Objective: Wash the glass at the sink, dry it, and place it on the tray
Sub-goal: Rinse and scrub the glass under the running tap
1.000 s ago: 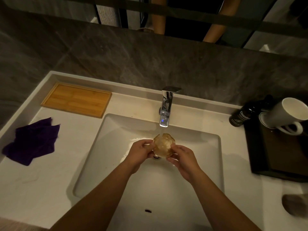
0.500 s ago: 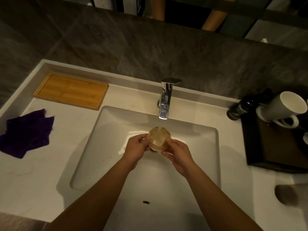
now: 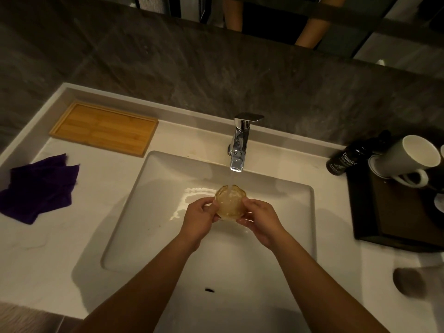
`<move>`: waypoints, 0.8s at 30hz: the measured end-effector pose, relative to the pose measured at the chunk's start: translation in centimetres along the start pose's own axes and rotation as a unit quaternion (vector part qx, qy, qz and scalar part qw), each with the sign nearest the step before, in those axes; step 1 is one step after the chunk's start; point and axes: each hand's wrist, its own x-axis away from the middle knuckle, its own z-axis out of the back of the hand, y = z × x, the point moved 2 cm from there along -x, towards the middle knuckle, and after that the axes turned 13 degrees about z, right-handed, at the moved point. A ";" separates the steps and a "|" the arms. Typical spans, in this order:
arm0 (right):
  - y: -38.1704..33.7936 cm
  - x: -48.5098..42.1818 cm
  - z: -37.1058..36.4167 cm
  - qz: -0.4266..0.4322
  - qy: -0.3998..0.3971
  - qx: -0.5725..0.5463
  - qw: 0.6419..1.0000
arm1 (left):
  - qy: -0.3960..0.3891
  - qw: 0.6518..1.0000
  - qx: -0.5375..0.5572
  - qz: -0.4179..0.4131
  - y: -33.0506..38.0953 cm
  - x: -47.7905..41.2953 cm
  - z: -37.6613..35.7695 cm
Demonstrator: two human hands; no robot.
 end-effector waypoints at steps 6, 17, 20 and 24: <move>0.2 0.1 -1.3 -0.019 0.001 -0.004 1.000 | 0.055 0.998 -0.002 0.003 0.3 0.2 -0.8; -0.2 -0.9 -1.6 -0.053 0.035 -0.014 0.998 | -0.018 0.999 -0.010 0.030 1.7 -0.6 -1.6; -0.6 -1.3 -1.9 -0.083 0.048 -0.016 0.995 | 0.005 0.989 -0.142 -0.041 2.0 -0.7 -0.8; -1.7 -2.1 -2.1 -0.122 0.046 -0.007 0.991 | -0.028 0.921 -0.312 -0.231 2.0 -0.8 0.0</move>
